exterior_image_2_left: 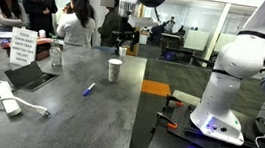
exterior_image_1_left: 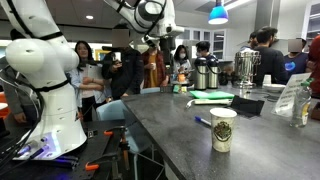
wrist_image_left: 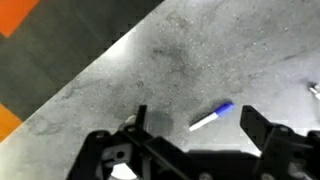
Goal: Put the blue marker inside the cup
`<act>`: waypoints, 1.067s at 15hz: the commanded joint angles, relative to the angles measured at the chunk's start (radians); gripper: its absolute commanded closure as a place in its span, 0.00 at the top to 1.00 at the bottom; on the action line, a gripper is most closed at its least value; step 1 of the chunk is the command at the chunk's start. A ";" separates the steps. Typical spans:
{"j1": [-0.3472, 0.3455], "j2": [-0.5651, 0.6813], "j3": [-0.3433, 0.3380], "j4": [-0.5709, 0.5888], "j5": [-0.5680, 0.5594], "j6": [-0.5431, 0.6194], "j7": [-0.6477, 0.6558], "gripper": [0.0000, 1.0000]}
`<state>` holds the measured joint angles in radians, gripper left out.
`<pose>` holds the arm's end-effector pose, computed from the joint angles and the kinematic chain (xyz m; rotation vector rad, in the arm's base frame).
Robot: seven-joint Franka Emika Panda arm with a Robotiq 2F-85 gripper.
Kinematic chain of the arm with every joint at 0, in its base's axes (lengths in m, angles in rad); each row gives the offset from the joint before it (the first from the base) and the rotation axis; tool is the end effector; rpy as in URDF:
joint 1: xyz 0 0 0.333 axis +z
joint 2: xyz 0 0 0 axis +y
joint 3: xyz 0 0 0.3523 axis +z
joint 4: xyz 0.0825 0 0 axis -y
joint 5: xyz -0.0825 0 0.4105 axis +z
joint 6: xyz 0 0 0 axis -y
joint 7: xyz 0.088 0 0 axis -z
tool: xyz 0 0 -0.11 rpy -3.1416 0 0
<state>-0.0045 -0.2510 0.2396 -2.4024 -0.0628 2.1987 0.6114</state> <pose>0.4617 0.1105 0.4296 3.0085 -0.5264 0.1238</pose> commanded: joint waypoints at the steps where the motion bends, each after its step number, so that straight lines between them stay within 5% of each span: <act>1: -0.010 0.229 -0.003 0.166 -0.052 0.018 0.225 1.00; 8: 0.112 0.571 -0.132 0.408 0.045 0.106 0.531 1.00; 12: 0.156 0.649 -0.154 0.428 0.180 0.175 0.584 1.00; 16: 0.216 0.722 -0.203 0.438 0.159 0.306 0.626 1.00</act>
<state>0.1659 0.4331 0.0837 -1.9811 0.0988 2.4311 1.1993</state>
